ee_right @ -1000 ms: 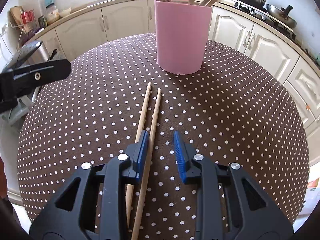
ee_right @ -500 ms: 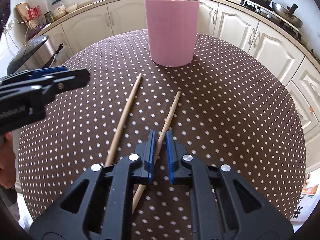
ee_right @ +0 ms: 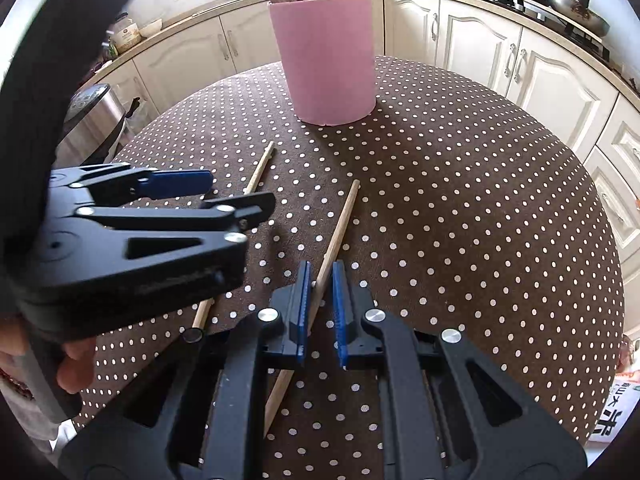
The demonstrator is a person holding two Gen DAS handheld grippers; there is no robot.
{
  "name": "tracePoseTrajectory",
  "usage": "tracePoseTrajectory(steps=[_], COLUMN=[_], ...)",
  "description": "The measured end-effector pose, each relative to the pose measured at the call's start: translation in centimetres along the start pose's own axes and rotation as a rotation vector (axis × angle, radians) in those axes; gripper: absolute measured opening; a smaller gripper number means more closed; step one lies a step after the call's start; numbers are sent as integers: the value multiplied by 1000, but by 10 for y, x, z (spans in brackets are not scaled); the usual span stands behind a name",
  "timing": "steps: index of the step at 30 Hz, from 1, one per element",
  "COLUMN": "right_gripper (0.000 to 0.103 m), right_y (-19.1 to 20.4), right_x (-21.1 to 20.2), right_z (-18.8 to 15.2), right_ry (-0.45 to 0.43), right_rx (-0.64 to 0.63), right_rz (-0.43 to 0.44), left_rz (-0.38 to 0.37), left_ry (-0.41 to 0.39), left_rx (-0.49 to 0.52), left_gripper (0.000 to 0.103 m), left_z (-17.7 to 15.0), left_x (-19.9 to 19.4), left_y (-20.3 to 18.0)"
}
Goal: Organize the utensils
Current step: 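Close the left gripper on a chopstick on the table while the right gripper grasps the other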
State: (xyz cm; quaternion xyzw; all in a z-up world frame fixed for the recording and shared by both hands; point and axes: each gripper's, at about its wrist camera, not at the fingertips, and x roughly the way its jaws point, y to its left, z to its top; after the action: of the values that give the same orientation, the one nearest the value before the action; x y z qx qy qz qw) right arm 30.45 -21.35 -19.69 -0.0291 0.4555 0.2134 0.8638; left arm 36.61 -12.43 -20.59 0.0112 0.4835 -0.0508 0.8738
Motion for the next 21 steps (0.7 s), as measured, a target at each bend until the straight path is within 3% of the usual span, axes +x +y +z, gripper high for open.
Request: tracePoseTrajectory(steps=[16,21], right_gripper=[11,12], right_y=[-1,-2], right_x=[-1,0], right_z=[-2,0], right_ry=[-2,6], right_rx=[11,30], right_rz=[4,3], left_rz=[3,-4], left_ry=[12,6], left_rx=[56,78], left_gripper=[57,46], left_z=[16,14], left_x=[14,11], left_y=[-2,7])
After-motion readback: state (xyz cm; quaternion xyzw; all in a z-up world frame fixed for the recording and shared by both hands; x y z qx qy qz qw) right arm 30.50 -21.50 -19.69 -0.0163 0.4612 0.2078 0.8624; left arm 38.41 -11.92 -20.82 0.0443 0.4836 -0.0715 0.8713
